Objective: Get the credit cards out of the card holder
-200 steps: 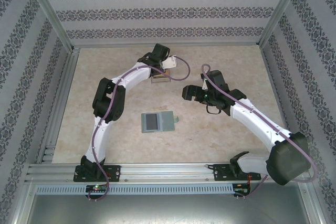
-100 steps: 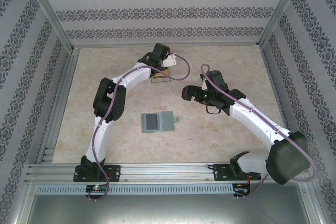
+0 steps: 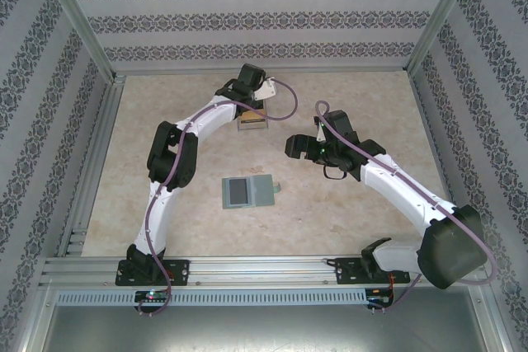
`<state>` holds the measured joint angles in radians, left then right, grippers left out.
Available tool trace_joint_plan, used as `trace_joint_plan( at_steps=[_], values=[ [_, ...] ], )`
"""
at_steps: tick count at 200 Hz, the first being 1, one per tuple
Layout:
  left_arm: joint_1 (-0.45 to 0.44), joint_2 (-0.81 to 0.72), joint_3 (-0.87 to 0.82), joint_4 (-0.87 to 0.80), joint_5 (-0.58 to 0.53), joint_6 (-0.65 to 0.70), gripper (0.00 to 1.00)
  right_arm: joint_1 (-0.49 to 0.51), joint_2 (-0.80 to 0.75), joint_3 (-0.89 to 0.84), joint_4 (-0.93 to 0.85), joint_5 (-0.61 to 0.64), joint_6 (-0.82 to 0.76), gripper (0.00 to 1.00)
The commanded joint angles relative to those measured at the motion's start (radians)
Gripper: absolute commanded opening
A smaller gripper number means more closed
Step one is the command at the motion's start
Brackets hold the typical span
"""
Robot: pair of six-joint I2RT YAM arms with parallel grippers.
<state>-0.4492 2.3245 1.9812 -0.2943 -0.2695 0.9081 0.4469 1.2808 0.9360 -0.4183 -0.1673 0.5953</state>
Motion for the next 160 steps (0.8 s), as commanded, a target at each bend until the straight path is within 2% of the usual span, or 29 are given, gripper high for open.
trace_joint_plan(
  at_steps=[1, 41, 74, 113, 160],
  values=[
    [0.015, -0.013, 0.051, -0.085, 0.071, -0.058, 0.3, -0.01, -0.002, 0.016, 0.005, -0.014, 0.001, 0.98],
    [0.026, -0.03, 0.077, -0.187, 0.168, -0.079, 0.37, -0.008, -0.011, 0.006, 0.008, -0.015, 0.005, 0.98],
    [0.026, -0.03, 0.067, -0.213, 0.179, -0.069, 0.46, -0.008, -0.012, -0.006, 0.013, -0.021, 0.01, 0.98],
    [0.027, -0.01, 0.057, -0.136, 0.105, -0.077, 0.45, -0.008, -0.006, 0.0, 0.013, -0.023, 0.011, 0.98],
    [0.03, 0.018, 0.068, -0.089, 0.076, -0.084, 0.44, -0.008, 0.006, 0.01, 0.01, -0.026, 0.009, 0.98]
  ],
)
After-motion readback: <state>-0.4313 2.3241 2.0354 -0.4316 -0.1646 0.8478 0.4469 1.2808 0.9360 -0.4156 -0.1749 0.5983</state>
